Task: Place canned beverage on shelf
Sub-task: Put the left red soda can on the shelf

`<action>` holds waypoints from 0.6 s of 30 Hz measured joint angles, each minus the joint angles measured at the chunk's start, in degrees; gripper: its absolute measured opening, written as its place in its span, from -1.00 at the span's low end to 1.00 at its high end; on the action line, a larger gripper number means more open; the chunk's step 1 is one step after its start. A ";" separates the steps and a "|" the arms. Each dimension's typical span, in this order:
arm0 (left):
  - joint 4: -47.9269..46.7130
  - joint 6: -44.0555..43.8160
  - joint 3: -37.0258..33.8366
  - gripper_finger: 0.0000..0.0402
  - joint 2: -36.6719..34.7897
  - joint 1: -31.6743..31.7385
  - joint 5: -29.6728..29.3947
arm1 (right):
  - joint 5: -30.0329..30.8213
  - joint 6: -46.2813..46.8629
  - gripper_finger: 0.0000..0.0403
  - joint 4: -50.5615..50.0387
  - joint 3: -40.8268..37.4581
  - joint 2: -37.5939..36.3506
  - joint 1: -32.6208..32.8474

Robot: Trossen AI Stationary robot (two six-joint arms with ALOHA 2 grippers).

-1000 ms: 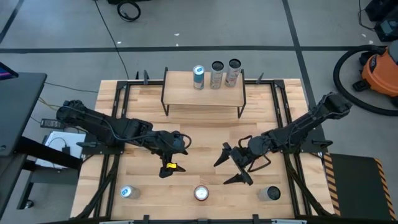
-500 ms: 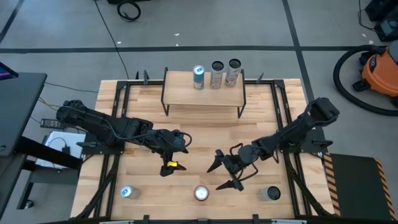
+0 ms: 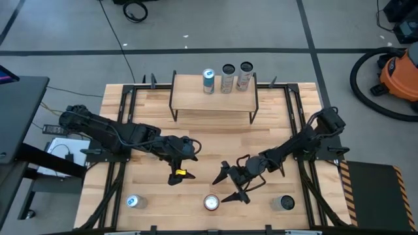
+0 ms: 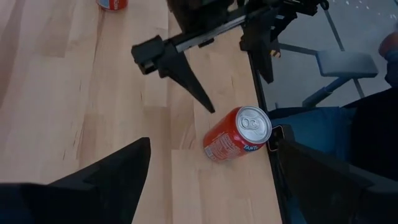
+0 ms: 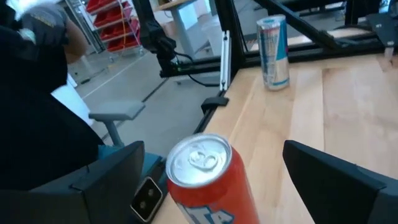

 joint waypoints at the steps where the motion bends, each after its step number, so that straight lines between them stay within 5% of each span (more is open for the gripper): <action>1: 0.04 0.08 0.00 0.76 0.00 0.00 0.00 | 0.24 -0.01 0.95 -0.06 0.13 0.49 0.00; 18: 0.38 -0.36 0.00 0.76 0.00 -0.01 0.00 | -1.90 -0.21 0.95 -0.36 3.62 6.69 1.74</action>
